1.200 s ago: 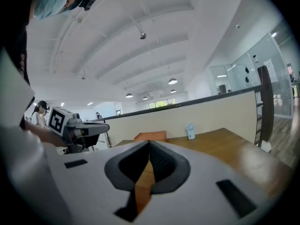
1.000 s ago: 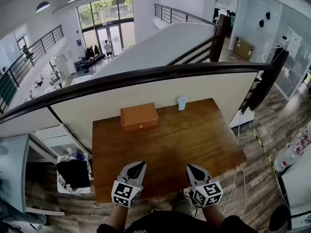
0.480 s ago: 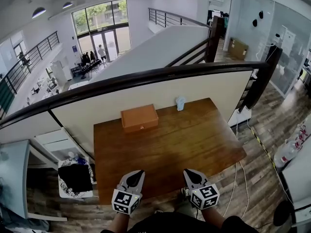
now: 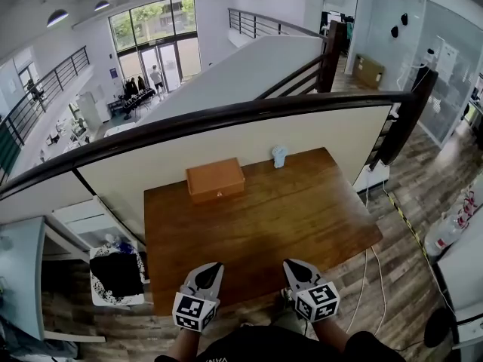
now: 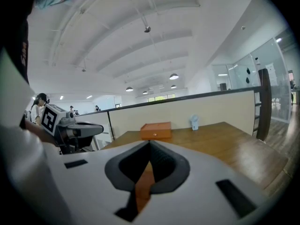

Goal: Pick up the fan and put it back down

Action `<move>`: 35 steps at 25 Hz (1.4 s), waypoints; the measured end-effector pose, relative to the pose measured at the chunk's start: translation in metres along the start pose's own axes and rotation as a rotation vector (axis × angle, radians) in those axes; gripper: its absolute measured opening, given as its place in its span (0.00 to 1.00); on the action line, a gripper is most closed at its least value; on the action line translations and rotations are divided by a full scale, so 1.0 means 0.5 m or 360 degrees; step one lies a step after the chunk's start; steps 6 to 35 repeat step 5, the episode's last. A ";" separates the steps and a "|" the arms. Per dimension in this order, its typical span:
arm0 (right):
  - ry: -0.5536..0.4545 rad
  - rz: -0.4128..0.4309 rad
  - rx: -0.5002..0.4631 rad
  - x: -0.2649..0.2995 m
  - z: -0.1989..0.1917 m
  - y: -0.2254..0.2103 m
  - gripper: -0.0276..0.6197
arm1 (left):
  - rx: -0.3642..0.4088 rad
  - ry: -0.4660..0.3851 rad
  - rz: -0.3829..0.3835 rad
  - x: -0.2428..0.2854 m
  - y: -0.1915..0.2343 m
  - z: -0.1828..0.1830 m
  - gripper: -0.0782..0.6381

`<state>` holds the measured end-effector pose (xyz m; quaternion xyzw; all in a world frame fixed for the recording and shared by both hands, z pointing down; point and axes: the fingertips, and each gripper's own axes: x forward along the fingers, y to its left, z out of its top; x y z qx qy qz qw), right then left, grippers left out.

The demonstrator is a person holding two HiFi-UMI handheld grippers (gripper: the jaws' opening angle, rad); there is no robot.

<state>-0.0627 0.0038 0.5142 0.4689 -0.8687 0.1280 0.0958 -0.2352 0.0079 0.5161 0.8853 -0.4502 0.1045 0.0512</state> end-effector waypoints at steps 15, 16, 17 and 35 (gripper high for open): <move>0.0008 0.0015 -0.0002 0.005 -0.001 -0.009 0.06 | 0.0007 0.0009 0.0012 0.009 0.004 -0.004 0.12; 0.0008 0.0015 -0.0002 0.005 -0.001 -0.009 0.06 | 0.0007 0.0009 0.0012 0.009 0.004 -0.004 0.12; 0.0008 0.0015 -0.0002 0.005 -0.001 -0.009 0.06 | 0.0007 0.0009 0.0012 0.009 0.004 -0.004 0.12; 0.0008 0.0015 -0.0002 0.005 -0.001 -0.009 0.06 | 0.0007 0.0009 0.0012 0.009 0.004 -0.004 0.12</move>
